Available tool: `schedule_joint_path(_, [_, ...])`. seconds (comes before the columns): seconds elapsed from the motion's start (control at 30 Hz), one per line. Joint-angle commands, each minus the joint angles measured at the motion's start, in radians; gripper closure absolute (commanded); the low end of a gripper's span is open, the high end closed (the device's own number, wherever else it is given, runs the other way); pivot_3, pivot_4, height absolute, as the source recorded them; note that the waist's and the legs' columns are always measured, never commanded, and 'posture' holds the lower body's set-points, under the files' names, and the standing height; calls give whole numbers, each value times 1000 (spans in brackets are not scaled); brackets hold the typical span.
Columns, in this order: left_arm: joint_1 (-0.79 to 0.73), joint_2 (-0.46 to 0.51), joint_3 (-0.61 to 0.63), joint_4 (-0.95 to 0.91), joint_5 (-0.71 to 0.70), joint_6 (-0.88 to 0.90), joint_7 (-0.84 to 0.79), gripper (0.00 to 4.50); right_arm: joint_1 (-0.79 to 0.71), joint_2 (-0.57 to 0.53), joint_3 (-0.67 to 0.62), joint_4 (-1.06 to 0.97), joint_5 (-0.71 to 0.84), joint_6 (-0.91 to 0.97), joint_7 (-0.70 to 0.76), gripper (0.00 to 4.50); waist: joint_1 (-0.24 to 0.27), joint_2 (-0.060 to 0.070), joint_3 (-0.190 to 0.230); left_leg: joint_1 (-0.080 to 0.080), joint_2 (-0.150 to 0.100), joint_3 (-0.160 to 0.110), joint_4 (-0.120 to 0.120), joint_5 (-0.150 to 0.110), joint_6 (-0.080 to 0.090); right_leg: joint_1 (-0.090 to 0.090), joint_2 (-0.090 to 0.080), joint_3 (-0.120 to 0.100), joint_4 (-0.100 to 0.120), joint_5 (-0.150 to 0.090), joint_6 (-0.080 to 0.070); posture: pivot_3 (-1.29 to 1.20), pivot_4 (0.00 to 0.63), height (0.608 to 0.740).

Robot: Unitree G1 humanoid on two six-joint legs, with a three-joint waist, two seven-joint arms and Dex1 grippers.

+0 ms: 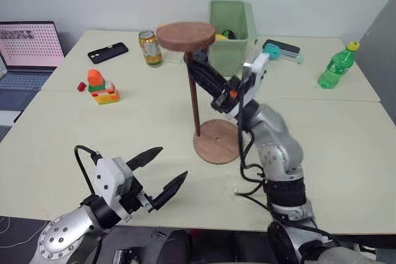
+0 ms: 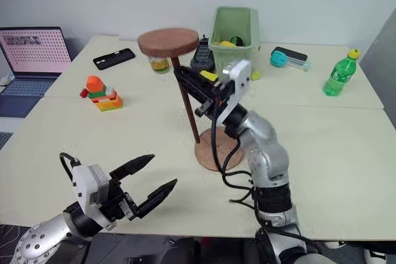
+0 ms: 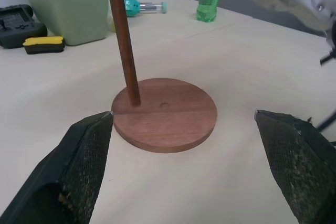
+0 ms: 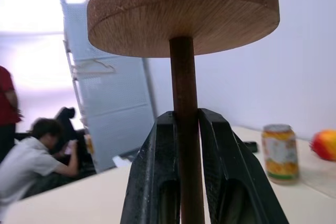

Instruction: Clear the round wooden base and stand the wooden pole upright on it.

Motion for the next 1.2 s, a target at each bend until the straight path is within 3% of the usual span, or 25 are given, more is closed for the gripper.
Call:
schedule_joint_path(0.03, [-12, 1, 9, -15, 1, -29, 17, 0, -21, -16, 7, -5, -8, -110, -12, 4276, -1, 0, 0, 0, 0, 0, 0, 0, 0, 0, 0, 0, 0, 0, 0, 0, 150, 740])
schedule_joint_path(0.27, [-222, 62, 30, 52, -68, 60, 56, 0, -266, -247, -143, -61, 152, 139, -18, 4276, 2, 1, 1, 0, 0, -1, 1, 0, 0, 1, 0, -1, 1, 0, 0, 0, 150, 740])
schedule_joint_path(0.33, [-376, 112, 4, 85, -109, 106, 39, 0, -381, -438, -142, -2, 150, 249, 104, 4276, 3, 1, 2, 0, 0, -1, 1, 0, 0, 1, 1, -1, 0, 0, 0, 0, 150, 740])
schedule_joint_path(0.5, [-651, 196, -80, 130, -258, 262, -15, 0, -486, -878, 120, 164, -28, 391, 442, 4276, 3, 0, 2, -2, -1, -1, 0, 0, 1, 2, 1, -3, -4, 0, 0, 0, 150, 740])
schedule_joint_path(0.67, [-746, 203, -148, 161, -288, 311, -37, 0, -499, -1068, 323, 295, -216, 175, 712, 4276, -15, 1, 3, -4, -1, 4, -1, -2, 4, -1, 0, 0, -8, 0, 0, 0, 150, 740])
schedule_joint_path(0.73, [-749, 211, -186, 156, -277, 315, -62, 0, -499, -1077, 387, 348, -273, 115, 782, 4276, -22, 1, 4, -4, 0, 5, -2, -2, 4, -2, 0, 0, -8, 0, 0, 0, 150, 740])
schedule_joint_path(0.87, [-731, 248, -258, 154, -198, 289, -112, 0, -485, -995, 416, 459, -324, 83, 777, 4276, -33, 1, 4, -3, 1, 5, -1, -1, 4, -2, 1, 0, -6, 0, 0, 0, 150, 740])
schedule_joint_path(1.2, [-750, 218, -264, 168, -191, 304, -104, 0, -420, -919, 436, 685, -439, -8, 761, 4276, -9, 0, 3, -1, 0, 2, 3, -1, 3, 2, -1, 0, -6, 0, 0, 0, 150, 740])
